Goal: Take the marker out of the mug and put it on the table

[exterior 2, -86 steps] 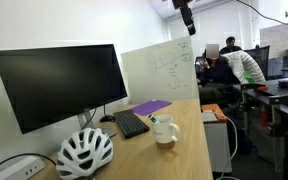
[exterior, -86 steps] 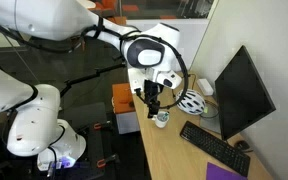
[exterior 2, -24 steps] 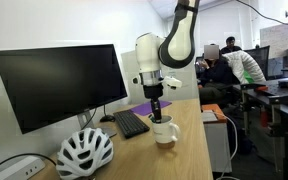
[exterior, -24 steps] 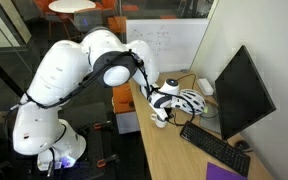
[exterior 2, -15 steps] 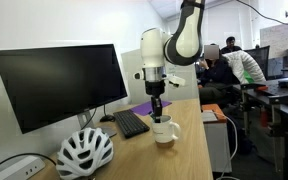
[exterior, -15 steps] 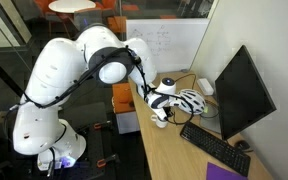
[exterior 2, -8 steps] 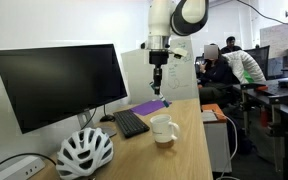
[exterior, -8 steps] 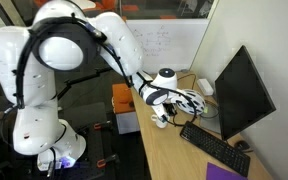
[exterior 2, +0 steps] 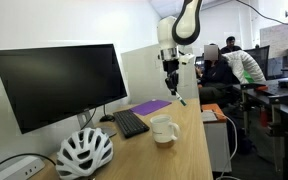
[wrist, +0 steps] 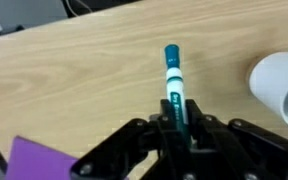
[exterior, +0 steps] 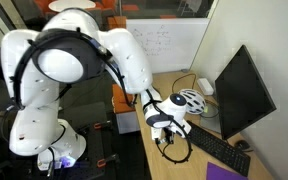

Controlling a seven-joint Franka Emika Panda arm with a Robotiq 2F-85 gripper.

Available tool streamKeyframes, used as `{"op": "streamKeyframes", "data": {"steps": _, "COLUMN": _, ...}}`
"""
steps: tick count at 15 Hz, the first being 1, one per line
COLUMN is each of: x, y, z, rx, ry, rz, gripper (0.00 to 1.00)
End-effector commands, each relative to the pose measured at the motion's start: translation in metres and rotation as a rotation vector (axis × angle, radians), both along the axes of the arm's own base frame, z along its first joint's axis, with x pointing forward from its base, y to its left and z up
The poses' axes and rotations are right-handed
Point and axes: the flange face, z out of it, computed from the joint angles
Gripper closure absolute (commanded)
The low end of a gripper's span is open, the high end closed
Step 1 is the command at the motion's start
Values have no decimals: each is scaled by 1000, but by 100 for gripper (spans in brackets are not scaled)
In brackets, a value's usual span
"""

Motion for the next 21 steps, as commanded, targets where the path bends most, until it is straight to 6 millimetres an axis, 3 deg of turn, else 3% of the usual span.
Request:
{"op": "streamKeyframes", "data": {"steps": 1, "x": 10, "y": -11, "z": -53, "rx": 119, "ry": 89, "rz": -157, "gripper": 95}}
{"op": "streamKeyframes", "data": {"steps": 4, "x": 21, "y": -21, "z": -87, "rx": 205, "ry": 89, "rz": -271, "gripper": 95}}
{"op": "streamKeyframes", "data": {"steps": 7, "x": 40, "y": -34, "z": -105, "rx": 211, "ry": 43, "rz": -286, "gripper": 95}}
{"op": "streamKeyframes", "data": {"steps": 8, "x": 46, "y": -38, "z": -108, "rx": 198, "ry": 31, "rz": -291, "gripper": 54}}
{"op": "streamKeyframes", "data": {"steps": 9, "x": 50, "y": -42, "z": -112, "rx": 186, "ry": 22, "rz": -295, "gripper": 53}}
{"op": "streamKeyframes", "data": {"steps": 12, "x": 63, "y": -45, "z": -116, "rx": 155, "ry": 15, "rz": -274, "gripper": 31}}
{"op": "streamKeyframes", "data": {"steps": 14, "x": 66, "y": -39, "z": -105, "rx": 120, "ry": -20, "rz": -239, "gripper": 18}}
{"op": "streamKeyframes", "data": {"steps": 16, "x": 66, "y": -20, "z": -74, "rx": 101, "ry": -71, "rz": -153, "gripper": 2}}
{"op": "streamKeyframes", "data": {"steps": 21, "x": 53, "y": 45, "z": 7, "rx": 47, "ry": -76, "rz": -5, "gripper": 0}}
